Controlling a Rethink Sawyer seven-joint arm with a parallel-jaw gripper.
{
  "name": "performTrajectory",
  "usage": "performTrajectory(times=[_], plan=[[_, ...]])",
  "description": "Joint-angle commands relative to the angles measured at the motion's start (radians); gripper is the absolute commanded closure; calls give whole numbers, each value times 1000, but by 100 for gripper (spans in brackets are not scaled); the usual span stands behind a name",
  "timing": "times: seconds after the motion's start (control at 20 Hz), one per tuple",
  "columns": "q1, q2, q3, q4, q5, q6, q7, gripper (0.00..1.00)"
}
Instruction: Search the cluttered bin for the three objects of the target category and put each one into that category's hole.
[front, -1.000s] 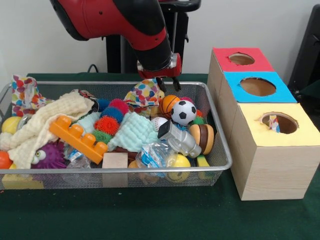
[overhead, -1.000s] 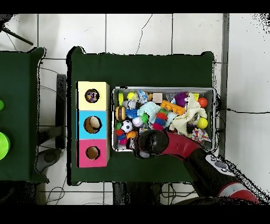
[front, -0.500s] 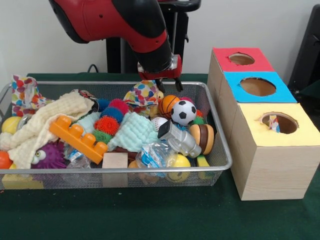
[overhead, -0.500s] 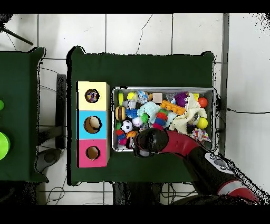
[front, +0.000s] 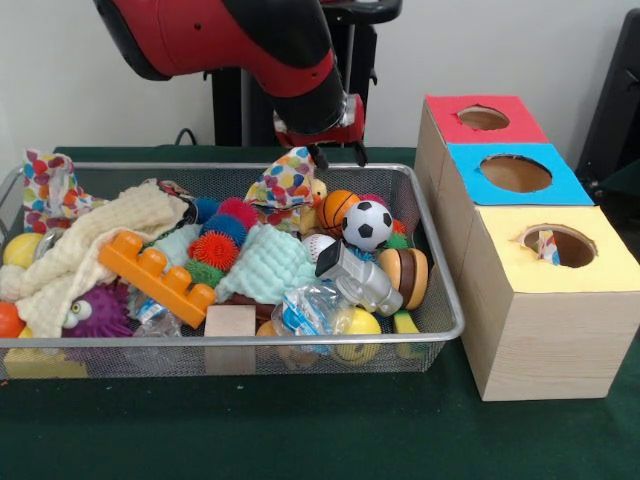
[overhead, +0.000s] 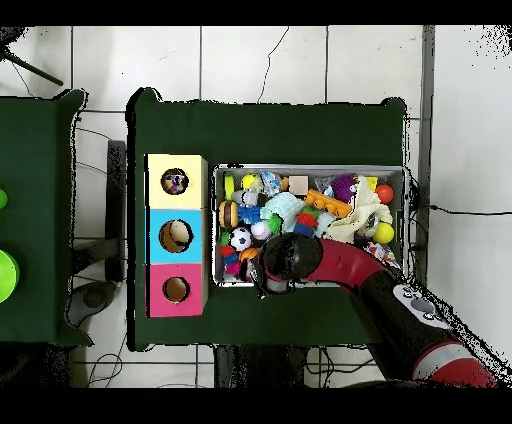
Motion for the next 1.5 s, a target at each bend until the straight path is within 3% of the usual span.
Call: performTrajectory(times=[0.05,0.4,0.95,1.25,1.5], plan=[[-39,-72,83,-93,49,203,-90,0],[-72,-75,113,-102,51,251,-101,0],[-81,11,94,-97,-62,83,-104,0],[-29,77,60,-167,-131,51,-67,0],[-39,70,71,-180,-143,78,-77,0]])
